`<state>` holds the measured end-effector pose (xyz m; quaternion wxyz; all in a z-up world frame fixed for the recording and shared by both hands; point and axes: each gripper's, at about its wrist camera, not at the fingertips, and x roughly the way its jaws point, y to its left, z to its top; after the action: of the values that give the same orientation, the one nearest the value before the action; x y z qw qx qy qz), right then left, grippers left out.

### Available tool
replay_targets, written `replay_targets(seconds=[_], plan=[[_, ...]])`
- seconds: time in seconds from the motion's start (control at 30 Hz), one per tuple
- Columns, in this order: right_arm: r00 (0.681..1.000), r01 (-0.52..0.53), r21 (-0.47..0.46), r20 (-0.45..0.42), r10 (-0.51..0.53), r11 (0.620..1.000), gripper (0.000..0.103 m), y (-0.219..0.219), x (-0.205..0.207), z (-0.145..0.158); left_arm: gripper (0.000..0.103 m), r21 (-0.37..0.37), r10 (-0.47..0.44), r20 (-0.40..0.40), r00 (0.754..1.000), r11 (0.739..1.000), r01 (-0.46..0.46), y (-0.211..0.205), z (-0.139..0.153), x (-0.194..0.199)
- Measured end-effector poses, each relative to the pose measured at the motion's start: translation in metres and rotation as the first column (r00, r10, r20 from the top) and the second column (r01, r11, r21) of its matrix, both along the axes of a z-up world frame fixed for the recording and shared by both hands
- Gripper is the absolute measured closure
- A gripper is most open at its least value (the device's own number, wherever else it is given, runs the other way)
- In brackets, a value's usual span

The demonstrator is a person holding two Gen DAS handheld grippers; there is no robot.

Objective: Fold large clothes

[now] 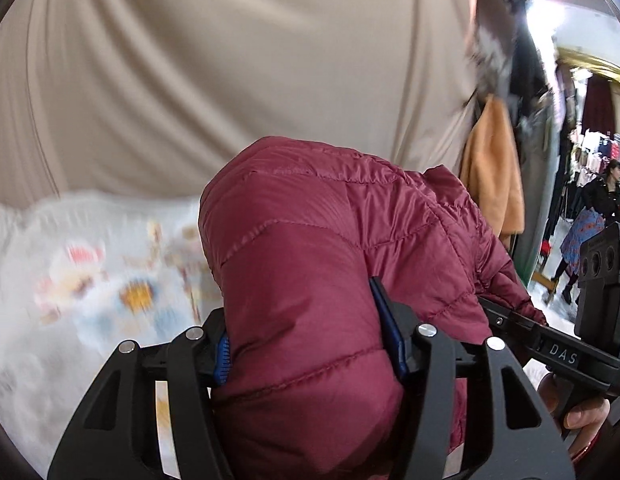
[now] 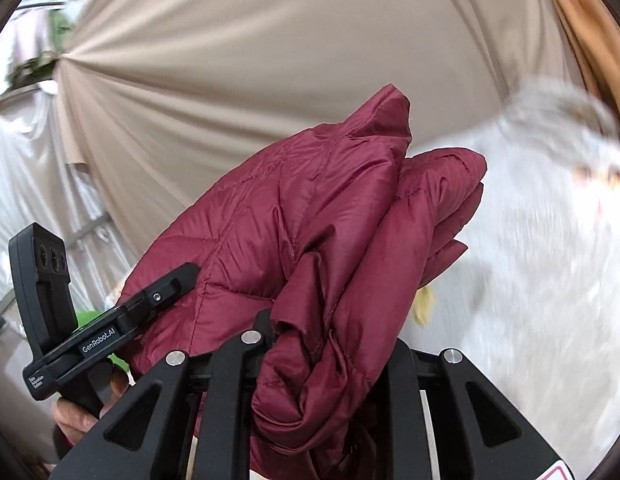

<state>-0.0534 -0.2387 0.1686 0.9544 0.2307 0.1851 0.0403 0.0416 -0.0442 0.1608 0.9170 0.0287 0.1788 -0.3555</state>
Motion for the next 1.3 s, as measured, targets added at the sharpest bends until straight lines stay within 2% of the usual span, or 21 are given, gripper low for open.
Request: replay_targets(seconds=[0.1,0.27,0.37,0.5,0.7,0.87,1.0,1.07,1.2,1.3], plan=[[0.993,-0.009,-0.065,0.115,0.016,0.998,0.084,0.011,-0.012,0.032,0.048,-0.047,0.007,0.111,0.994,0.999,-0.002,0.016,0.029,-0.015],[0.966,-0.047,-0.15,0.246,0.084,0.988,0.084,0.045,0.009,0.071,0.047,-0.104,0.075,0.261,0.962,0.993,-0.049,0.044,0.06,-0.022],[0.953,-0.084,-0.172,0.275,0.129,0.982,0.084,0.055,0.033,0.084,0.047,-0.115,0.127,0.293,0.948,0.989,-0.097,0.056,0.067,-0.008],[0.946,-0.132,-0.174,0.273,0.176,0.976,0.084,0.064,0.074,0.091,0.047,-0.118,0.187,0.291,0.938,0.98,-0.158,0.069,0.07,0.017],[0.95,-0.181,-0.186,0.221,0.22,0.966,0.083,0.093,0.134,0.079,0.046,-0.11,0.234,0.241,0.942,0.971,-0.213,0.097,0.063,0.065],[0.954,-0.231,-0.153,0.161,0.255,0.961,0.083,0.099,0.172,0.054,0.046,-0.094,0.225,0.206,0.952,0.973,-0.21,0.115,0.04,0.1],[0.961,-0.263,-0.078,0.064,0.268,0.962,0.083,0.092,0.206,0.011,0.046,-0.084,0.19,0.115,0.975,0.98,-0.181,0.124,0.002,0.137],[0.965,-0.263,-0.045,-0.011,0.263,0.964,0.083,0.089,0.225,-0.022,0.046,-0.059,0.185,0.038,0.982,0.981,-0.182,0.12,-0.03,0.161],[0.962,-0.248,-0.026,-0.126,0.243,0.968,0.083,0.087,0.246,-0.072,0.047,-0.027,0.197,-0.087,0.976,0.979,-0.201,0.114,-0.076,0.189],[0.959,-0.253,-0.015,-0.136,0.248,0.967,0.083,0.088,0.249,-0.08,0.047,-0.044,0.191,-0.121,0.974,0.979,-0.198,0.115,-0.087,0.193]])
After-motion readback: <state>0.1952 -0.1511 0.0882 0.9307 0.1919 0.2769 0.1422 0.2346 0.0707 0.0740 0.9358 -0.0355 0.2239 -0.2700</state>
